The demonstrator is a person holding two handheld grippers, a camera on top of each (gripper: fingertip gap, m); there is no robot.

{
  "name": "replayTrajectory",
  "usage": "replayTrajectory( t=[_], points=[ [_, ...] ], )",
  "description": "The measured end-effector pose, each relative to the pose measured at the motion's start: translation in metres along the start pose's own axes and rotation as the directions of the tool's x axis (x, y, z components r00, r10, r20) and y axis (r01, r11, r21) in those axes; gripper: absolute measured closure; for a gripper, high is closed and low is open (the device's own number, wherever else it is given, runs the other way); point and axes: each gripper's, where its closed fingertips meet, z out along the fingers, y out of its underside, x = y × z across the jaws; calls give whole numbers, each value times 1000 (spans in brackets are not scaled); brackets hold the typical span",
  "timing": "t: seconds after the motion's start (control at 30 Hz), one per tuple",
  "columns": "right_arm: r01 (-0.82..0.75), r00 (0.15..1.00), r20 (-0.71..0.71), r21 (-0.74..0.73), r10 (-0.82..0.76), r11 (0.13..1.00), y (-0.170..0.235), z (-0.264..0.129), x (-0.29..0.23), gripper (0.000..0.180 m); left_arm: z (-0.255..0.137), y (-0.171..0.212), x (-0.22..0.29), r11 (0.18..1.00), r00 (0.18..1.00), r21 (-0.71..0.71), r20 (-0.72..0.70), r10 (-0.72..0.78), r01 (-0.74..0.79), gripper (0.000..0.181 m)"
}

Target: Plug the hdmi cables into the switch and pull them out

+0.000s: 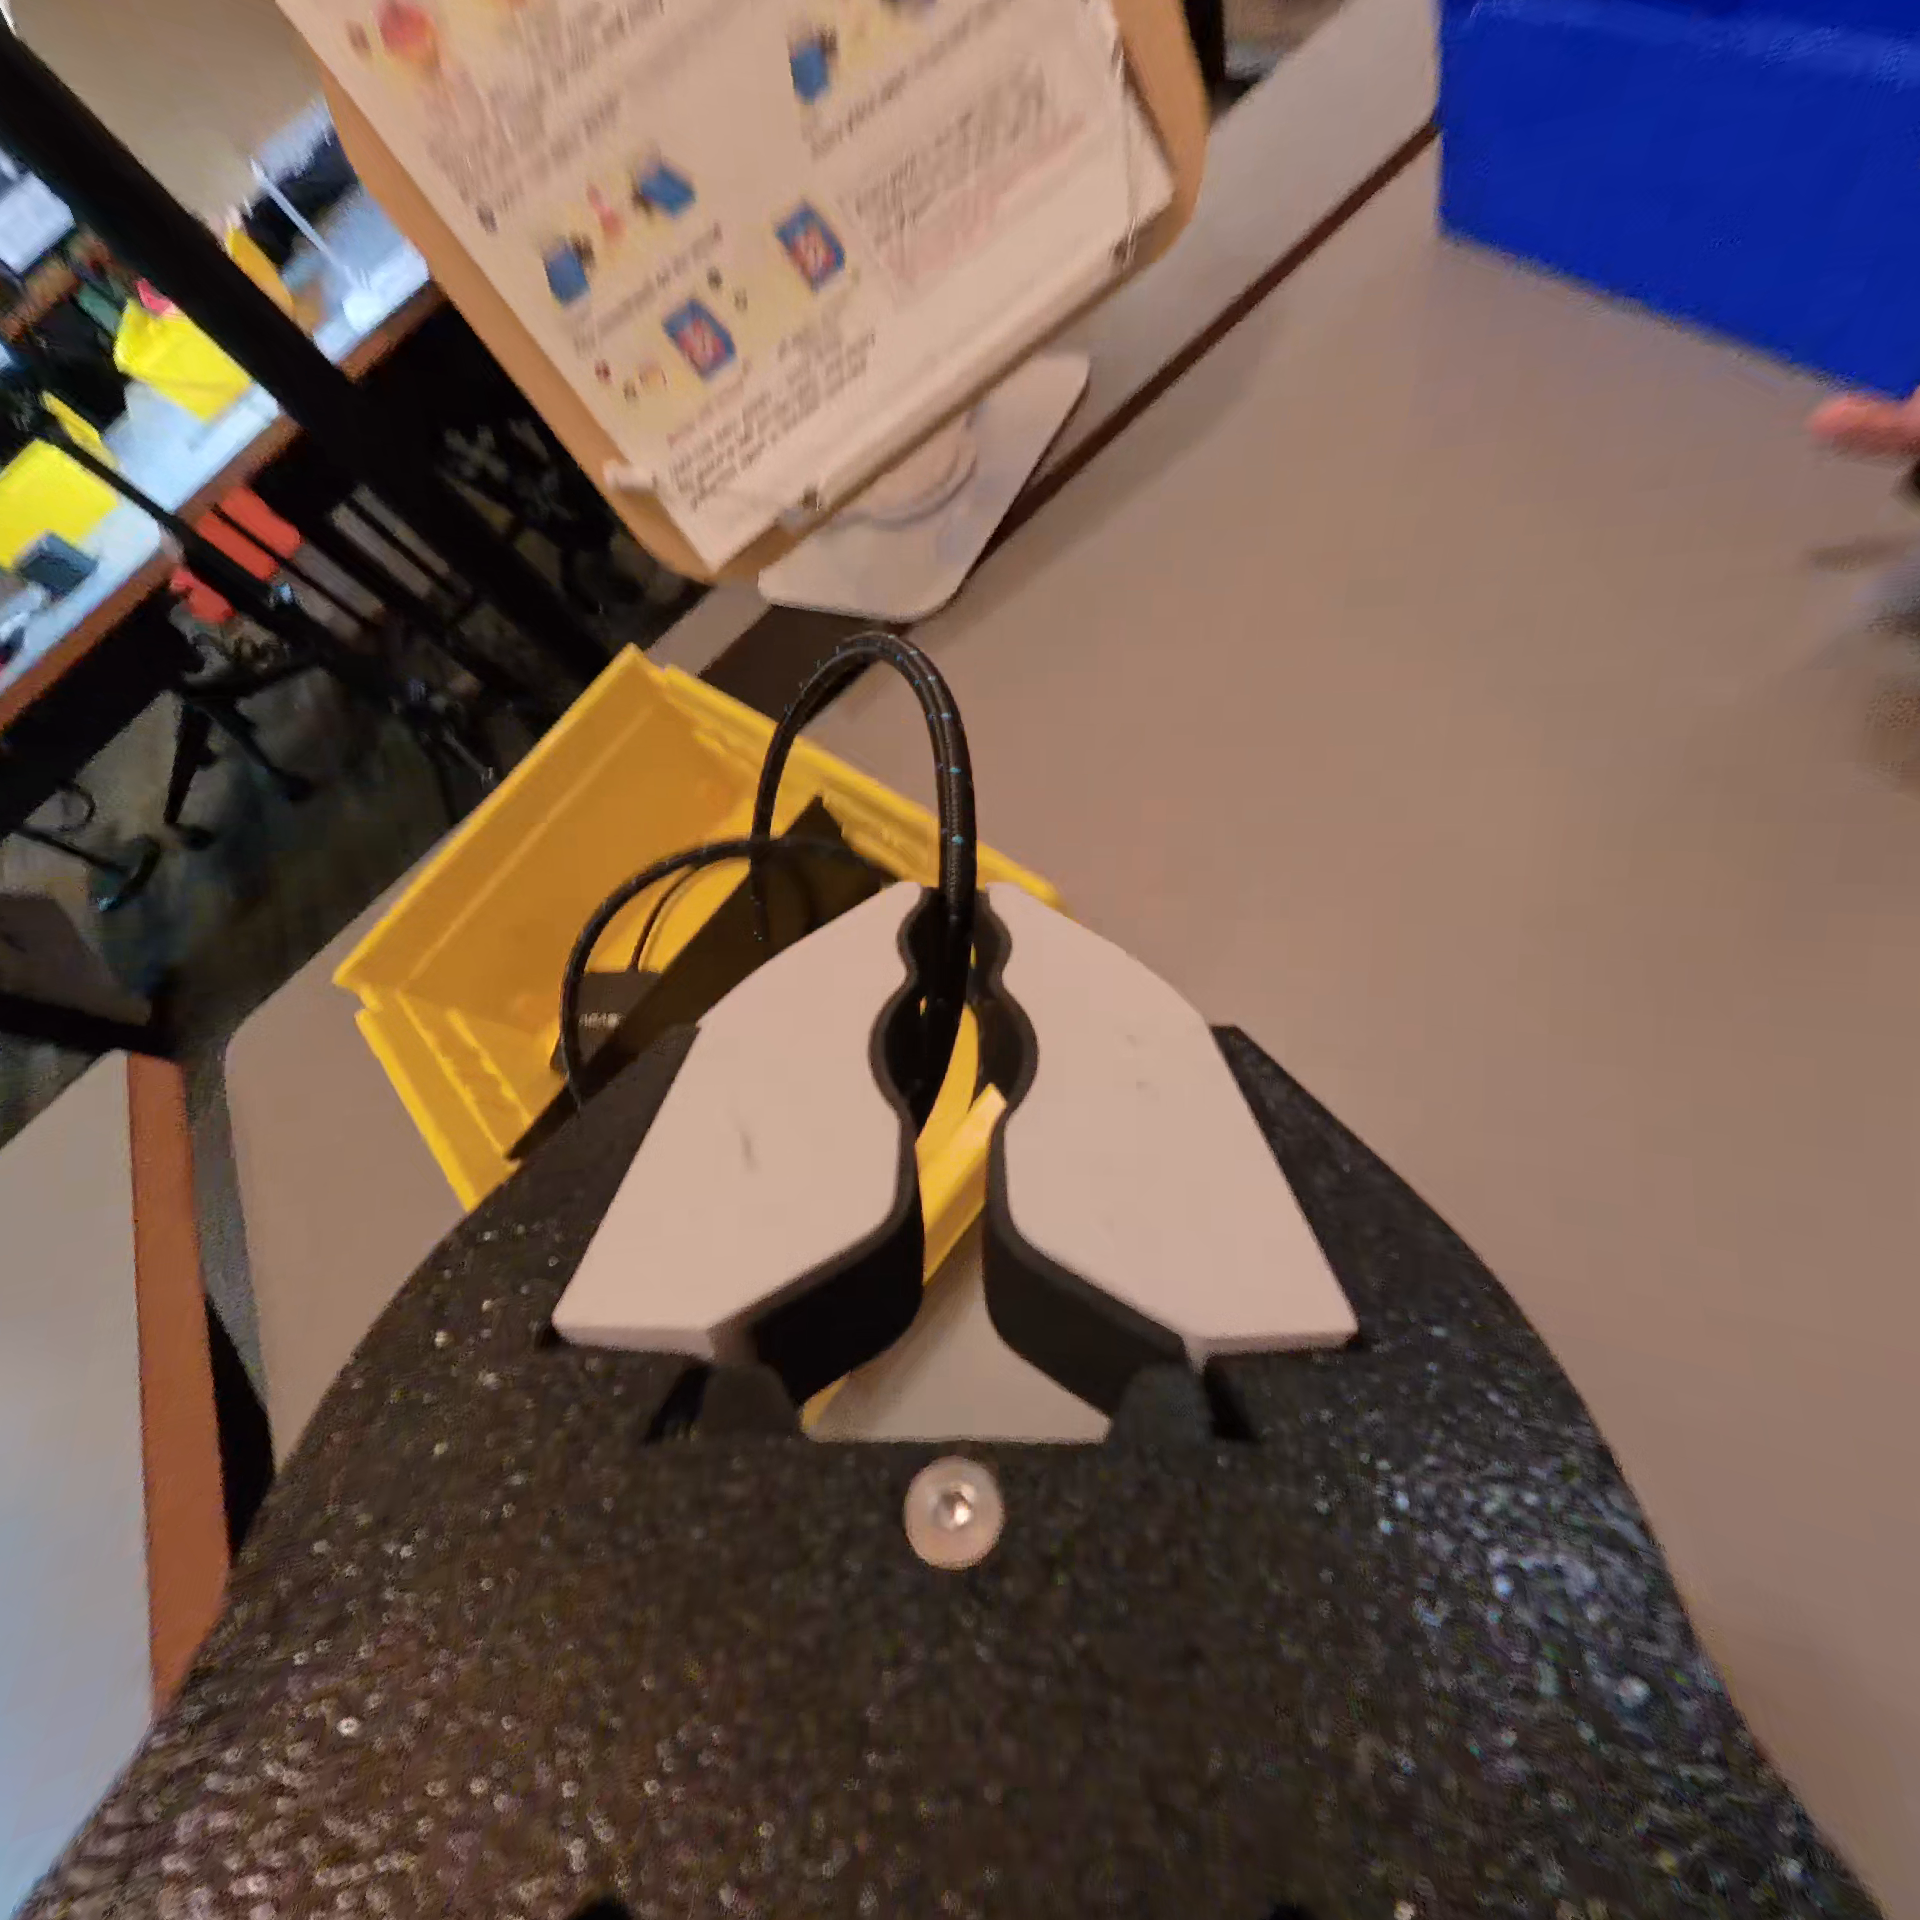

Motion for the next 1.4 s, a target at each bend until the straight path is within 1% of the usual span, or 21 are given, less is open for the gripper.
replayTrajectory(
  t=[0.03, 0.17, 0.33, 0.37, 0.47, 0.57, 0.63, 0.77, 0.8, 0.83, 0.87, 0.97, 1.07, 1.17, 1.27, 1.4],
  points=[
    [0, 1000, 0, 3, 0, 1000, 0, 0, 0, 158, -7, -11, 5, 999, 1000, 54, -11, 4, -4, 175],
    [1, 1000, -5, 11, -1, 1000, -2, -1, 1, 158, -32, -55, 20, 954, 1000, 301, -14, 3, 1, 175],
    [8, 1000, -13, 28, -7, 1000, -4, -3, 1, 158, -38, -74, 48, 887, 997, 459, -33, 73, -50, 175],
    [7, 1000, -19, 30, -6, 1000, -5, -3, 2, 158, -35, -73, 54, 882, 994, 467, -42, 98, -67, 175],
    [5, 1000, -20, 28, -4, 1000, -4, -3, 2, 158, -16, -59, 51, 911, 995, 406, -39, 93, -69, 175],
    [13, 1000, -14, 16, -12, 1000, -2, -2, 1, 158, 5, -41, 22, 953, 996, 291, 62, 66, -81, 175],
    [15, 1000, -14, 12, -15, 1000, -2, -2, 0, 158, 17, -28, 2, 973, 989, 204, 125, 82, -107, 175],
    [3, 1000, -19, 23, -3, 1000, -3, -3, 2, 158, 35, -12, -38, 993, 975, 119, 219, -35, 9, 175],
    [0, 1000, -18, 24, 0, 1000, -3, -3, 3, 158, 39, -11, -45, 994, 974, 109, 219, -51, 28, 175],
    [-2, 1000, -15, 24, 2, 1000, -3, -3, 2, 158, 45, -10, -46, 994, 981, 102, 187, -53, 34, 175],
    [-2, 1000, -13, 23, 3, 1000, -3, -3, 2, 158, 51, -12, -46, 994, 987, 106, 156, -47, 31, 175],
    [0, 1000, -7, 19, 1, 1000, -3, -2, 1, 158, 68, -26, -46, 986, 993, 158, 113, 38, -55, 175],
    [-5, 1000, -5, 20, 5, 1000, -3, -2, 1, 158, 84, -39, -53, 973, 989, 197, 110, 101, -121, 175],
    [-1, 1000, -1, 19, 1, 1000, -3, -2, 0, 158, 99, -49, -63, 961, 987, 236, 106, 122, -144, 175],
    [3, 1000, 4, 15, -3, 1000, -2, -2, -1, 158, 113, -60, -70, 945, 978, 258, 98, 183, -202, 175],
    [-2, 1000, 5, 20, 2, 1000, -3, -3, -1, 158, 127, -88, -66, 919, 979, 339, 26, 203, -200, 175]
  ],
)
